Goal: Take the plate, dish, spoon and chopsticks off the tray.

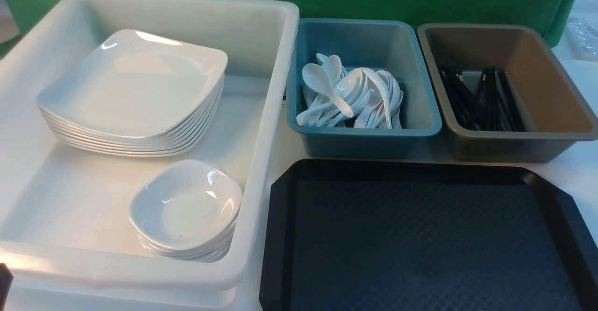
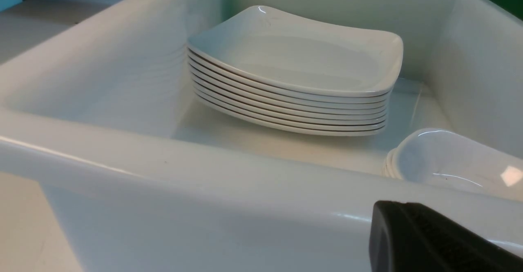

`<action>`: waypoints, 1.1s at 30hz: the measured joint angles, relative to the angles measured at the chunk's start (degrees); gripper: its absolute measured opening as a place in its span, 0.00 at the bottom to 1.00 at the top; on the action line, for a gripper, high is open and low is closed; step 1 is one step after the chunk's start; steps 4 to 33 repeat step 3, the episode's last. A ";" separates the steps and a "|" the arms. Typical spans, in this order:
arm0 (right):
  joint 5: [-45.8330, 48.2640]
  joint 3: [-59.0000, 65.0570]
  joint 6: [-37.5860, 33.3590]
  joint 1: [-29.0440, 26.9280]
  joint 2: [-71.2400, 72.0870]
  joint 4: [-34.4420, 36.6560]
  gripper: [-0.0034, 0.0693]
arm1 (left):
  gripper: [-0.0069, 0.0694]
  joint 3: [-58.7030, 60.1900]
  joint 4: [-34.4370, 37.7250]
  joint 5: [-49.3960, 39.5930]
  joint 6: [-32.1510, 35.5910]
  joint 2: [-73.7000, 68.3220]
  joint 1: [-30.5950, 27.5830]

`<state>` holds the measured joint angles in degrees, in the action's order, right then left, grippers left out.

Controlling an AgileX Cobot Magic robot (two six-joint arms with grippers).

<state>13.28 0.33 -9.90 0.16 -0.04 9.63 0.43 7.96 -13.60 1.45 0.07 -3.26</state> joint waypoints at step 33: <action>0.00 0.00 -0.05 0.00 0.00 0.00 0.37 | 0.11 0.00 0.00 0.00 0.00 0.00 0.00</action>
